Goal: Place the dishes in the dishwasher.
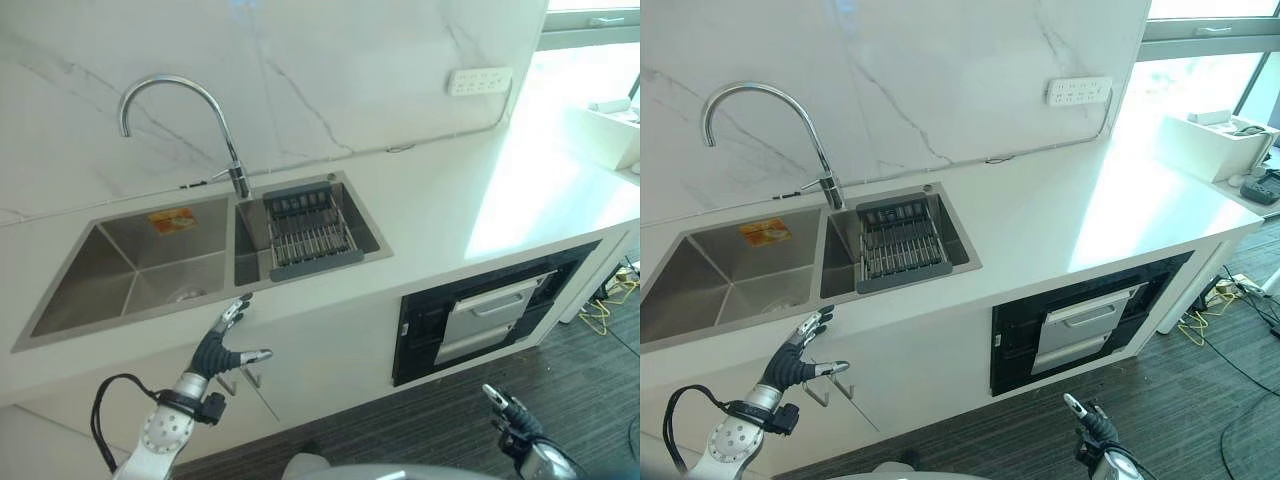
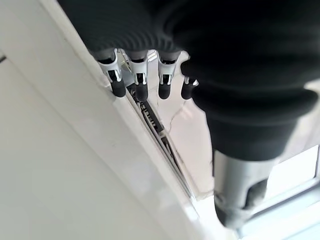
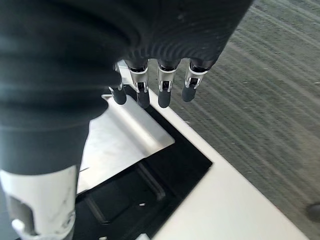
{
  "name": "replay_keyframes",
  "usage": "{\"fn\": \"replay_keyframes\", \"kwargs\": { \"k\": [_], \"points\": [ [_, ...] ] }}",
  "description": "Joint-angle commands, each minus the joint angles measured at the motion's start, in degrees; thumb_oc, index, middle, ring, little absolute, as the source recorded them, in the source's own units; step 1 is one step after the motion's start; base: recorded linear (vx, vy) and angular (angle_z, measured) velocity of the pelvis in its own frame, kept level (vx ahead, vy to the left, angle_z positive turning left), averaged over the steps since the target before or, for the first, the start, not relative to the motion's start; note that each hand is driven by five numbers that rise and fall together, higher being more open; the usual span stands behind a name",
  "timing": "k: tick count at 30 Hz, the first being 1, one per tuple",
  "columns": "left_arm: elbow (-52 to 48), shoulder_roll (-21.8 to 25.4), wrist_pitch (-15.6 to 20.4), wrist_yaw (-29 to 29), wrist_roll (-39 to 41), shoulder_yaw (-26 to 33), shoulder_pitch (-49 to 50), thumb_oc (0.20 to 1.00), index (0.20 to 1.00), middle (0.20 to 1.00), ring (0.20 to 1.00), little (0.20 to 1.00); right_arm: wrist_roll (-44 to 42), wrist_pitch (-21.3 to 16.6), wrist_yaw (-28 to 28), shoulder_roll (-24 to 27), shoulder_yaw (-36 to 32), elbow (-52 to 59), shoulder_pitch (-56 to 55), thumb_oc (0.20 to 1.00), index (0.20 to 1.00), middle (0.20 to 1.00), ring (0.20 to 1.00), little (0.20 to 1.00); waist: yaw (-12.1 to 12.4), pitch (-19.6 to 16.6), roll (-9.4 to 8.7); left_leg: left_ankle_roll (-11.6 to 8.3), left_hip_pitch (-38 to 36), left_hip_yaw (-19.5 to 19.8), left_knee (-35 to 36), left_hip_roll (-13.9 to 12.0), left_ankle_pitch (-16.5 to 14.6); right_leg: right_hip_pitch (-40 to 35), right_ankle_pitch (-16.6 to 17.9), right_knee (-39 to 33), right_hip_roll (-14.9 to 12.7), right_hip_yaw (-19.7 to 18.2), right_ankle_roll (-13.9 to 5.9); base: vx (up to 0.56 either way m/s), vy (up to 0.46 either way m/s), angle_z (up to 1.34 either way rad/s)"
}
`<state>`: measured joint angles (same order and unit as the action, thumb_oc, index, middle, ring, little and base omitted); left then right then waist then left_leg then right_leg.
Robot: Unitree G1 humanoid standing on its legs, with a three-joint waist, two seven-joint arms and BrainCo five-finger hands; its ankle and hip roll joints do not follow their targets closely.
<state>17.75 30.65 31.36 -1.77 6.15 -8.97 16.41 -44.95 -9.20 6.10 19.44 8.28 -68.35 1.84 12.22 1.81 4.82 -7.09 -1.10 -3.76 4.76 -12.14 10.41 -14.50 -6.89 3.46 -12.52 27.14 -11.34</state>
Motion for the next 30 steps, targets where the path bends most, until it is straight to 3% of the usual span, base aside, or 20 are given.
{"fn": "replay_keyframes", "kwargs": {
  "k": [1, 3, 4, 6, 7, 12, 15, 16, 17, 18, 20, 21, 22, 25, 28, 30],
  "points": [
    [5.9, 1.0, -0.4, -1.6, 0.1, -1.9, -1.5, 1.0, 1.0, 1.0, 1.0, 1.0, 1.8, -1.2, 0.8, -1.9, -2.8, 0.9, 6.1, 1.0, 1.0, 1.0, 1.0, 1.0, 0.2, 5.4, -2.84, -3.29, -2.1, -1.7, -1.2, -2.4, -2.2, 3.5, 6.6, -3.0, 1.1, -3.9, 3.69, -0.06, 0.017, -0.03],
    [17.1, -3.6, 0.2, 0.4, -0.9, -2.5, -0.1, 1.0, 1.0, 1.0, 1.0, 1.0, 3.3, -0.3, 0.5, -2.0, -3.8, -0.8, 5.4, 1.0, 1.0, 1.0, 1.0, 1.0, -0.2, 5.7, -2.54, -3.49, -2.6, -2.6, -1.2, -2.6, -2.1, 3.2, 6.9, -3.4, 1.0, -3.5, 3.59, -0.08, 0.031, -0.18],
    [22.4, -6.0, -3.4, 2.3, 2.6, -2.3, -0.3, 1.0, 1.0, 1.0, 1.0, 1.0, 3.8, 0.2, 0.2, -2.2, -4.2, -1.5, 5.1, 1.0, 1.0, 1.0, 1.0, 1.0, -0.7, 5.6, -2.43, -3.43, -2.7, -3.0, -1.0, -2.6, -2.2, 3.3, 7.1, -3.5, 1.0, -3.5, 3.5, -0.06, 0.029, -0.19],
    [29.2, -8.4, -2.4, 3.9, 2.2, -1.0, -1.1, 1.0, 1.0, 1.0, 1.0, 1.0, 3.4, 0.4, 0.2, -2.5, -4.5, -2.4, 4.9, 1.0, 1.0, 1.0, 1.0, 1.0, -1.3, 5.5, -2.5, -3.41, -2.9, -3.2, -0.9, -2.6, -2.3, 3.5, 7.0, -3.6, 1.1, -3.7, 3.51, -0.01, 0.011, -0.04],
    [31.3, -9.0, -3.6, 4.7, 2.1, -1.2, -1.7, 1.0, 1.0, 1.0, 1.0, 1.0, 3.3, 0.7, 0.3, -2.6, -4.7, -3.0, 4.8, 1.0, 1.0, 1.0, 1.0, 1.0, -1.7, 5.4, -2.52, -3.38, -3.0, -3.4, -1.0, -2.6, -2.5, 3.6, 6.9, -3.5, 1.1, -3.9, 3.53, 0.0, 0.0, 0.0],
    [34.3, -8.9, -0.7, 0.6, -3.7, -4.2, -4.0, 1.0, 1.0, 1.0, 1.0, 1.0, 4.5, 1.8, 0.9, -3.1, -5.0, -4.8, 3.6, 1.0, 1.0, 1.0, 1.0, 1.0, -3.5, 5.6, -2.29, -3.24, -3.5, -4.4, -1.1, -2.6, -3.2, 4.3, 6.8, -3.2, 0.9, -4.8, 3.2, -0.05, 0.028, -0.06],
    [41.0, -10.4, -13.1, 8.8, 4.4, -3.5, -5.1, 1.0, 1.0, 1.0, 1.0, 1.0, 4.0, 2.1, 0.9, -3.5, -5.3, -5.7, 3.2, 1.0, 1.0, 1.0, 1.0, 1.0, -4.2, 5.3, -2.11, -3.11, -4.1, -5.2, -0.9, -2.6, -3.5, 4.1, 7.1, -3.6, 0.4, -4.6, 2.82, -0.03, 0.019, -0.18],
    [45.1, -11.4, -15.9, 11.5, 3.5, -3.2, -5.5, 1.0, 1.0, 1.0, 1.0, 1.0, 4.1, 2.1, 0.5, -3.8, -5.3, -5.9, 3.3, 1.0, 1.0, 1.0, 1.0, 1.0, -4.5, 5.3, -2.13, -3.07, -4.3, -5.5, -0.8, -2.6, -3.6, 4.2, 7.2, -3.6, 0.3, -4.6, 2.69, 0.0, 0.003, -0.05],
    [48.8, -12.0, -15.6, 12.1, 1.4, -3.8, -5.9, 1.0, 1.0, 1.0, 1.0, 1.0, 4.2, 2.1, 0.4, -4.0, -5.4, -6.0, 3.4, 1.0, 1.0, 1.0, 1.0, 1.0, -4.9, 5.2, -2.16, -3.0, -4.4, -5.7, -0.8, -2.7, -3.7, 4.2, 7.3, -3.5, 0.2, -4.7, 2.6, 0.01, 0.002, -0.09],
    [52.1, -12.8, -18.7, 12.4, 0.0, -5.6, -6.3, 1.0, 1.0, 1.0, 1.0, 1.0, 4.5, 2.0, 0.5, -4.1, -5.4, -6.0, 3.3, 1.0, 1.0, 1.0, 1.0, 1.0, -5.5, 5.1, -2.15, -2.94, -4.5, -6.0, -0.8, -2.8, -3.9, 4.5, 7.3, -3.5, 0.2, -4.9, 2.42, 0.02, 0.006, -0.13],
    [56.4, -14.1, -29.9, 15.8, -1.5, -6.0, -6.4, 1.0, 1.0, 1.0, 1.0, 1.0, 5.7, 1.7, 0.8, -4.2, -5.4, -6.1, 3.3, 1.0, 1.0, 1.0, 1.0, 1.0, -6.6, 4.9, -2.2, -2.73, -4.6, -6.5, -1.0, -2.7, -4.3, 5.1, 7.2, -3.2, 0.2, -5.7, 2.21, 0.02, 0.02, -0.17],
    [58.2, -14.4, -31.3, 16.3, -2.3, -5.9, -6.7, 1.0, 1.0, 1.0, 1.0, 1.0, 6.2, 1.8, 1.1, -4.1, -5.3, -6.3, 3.5, 1.0, 1.0, 1.0, 1.0, 1.0, -7.0, 4.9, -2.24, -2.7, -4.7, -6.7, -1.1, -2.8, -4.5, 5.3, 7.1, -3.0, 0.2, -5.9, 2.21, 0.03, 0.021, -0.19],
    [60.2, -15.0, -39.3, 14.2, 1.1, -4.7, -7.5, 1.0, 1.0, 1.0, 1.0, 1.0, 7.1, 1.9, 1.2, -4.1, -5.4, -6.4, 3.6, 1.0, 1.0, 1.0, 1.0, 1.0, -7.4, 4.7, -2.32, -2.6, -4.9, -7.0, -1.0, -3.0, -4.7, 5.5, 7.0, -3.0, 0.2, -6.1, 2.16, 0.03, 0.012, -0.21],
    [64.2, -15.2, -50.7, 6.0, 7.4, 2.6, -9.9, 1.0, 1.0, 1.0, 1.0, 1.0, 7.8, 2.3, 0.9, -4.8, -5.2, -6.7, 4.1, 1.0, 1.0, 1.0, 1.0, 1.0, -7.5, 4.1, -2.85, -2.63, -5.4, -7.0, -0.7, -3.0, -5.1, 5.1, 6.9, -3.3, 0.2, -5.9, 2.22, 0.05, -0.004, -0.11],
    [65.0, -15.4, -51.6, 1.2, 14.1, 7.7, -11.0, 1.0, 1.0, 1.0, 1.0, 1.0, 7.9, 2.5, 0.4, -5.6, -4.9, -7.0, 4.0, 1.0, 1.0, 1.0, 1.0, 1.0, -7.1, 3.5, -3.2, -2.81, -5.5, -6.8, -0.5, -3.2, -5.0, 4.9, 6.7, -3.3, 0.3, -5.4, 2.49, 0.05, -0.029, -0.02],
    [65.1, -16.0, -55.8, -3.7, 27.8, 12.6, -11.1, 1.0, 1.0, 1.0, 1.0, 1.0, 7.9, 2.0, 0.0, -6.1, -4.7, -7.5, 3.6, 1.0, 1.0, 1.0, 1.0, 1.0, -6.3, 3.2, -3.37, -3.02, -5.1, -6.1, -0.4, -3.3, -4.7, 4.8, 6.6, -3.3, 0.4, -4.9, 2.8, 0.04, -0.058, -0.03]
  ]
}}
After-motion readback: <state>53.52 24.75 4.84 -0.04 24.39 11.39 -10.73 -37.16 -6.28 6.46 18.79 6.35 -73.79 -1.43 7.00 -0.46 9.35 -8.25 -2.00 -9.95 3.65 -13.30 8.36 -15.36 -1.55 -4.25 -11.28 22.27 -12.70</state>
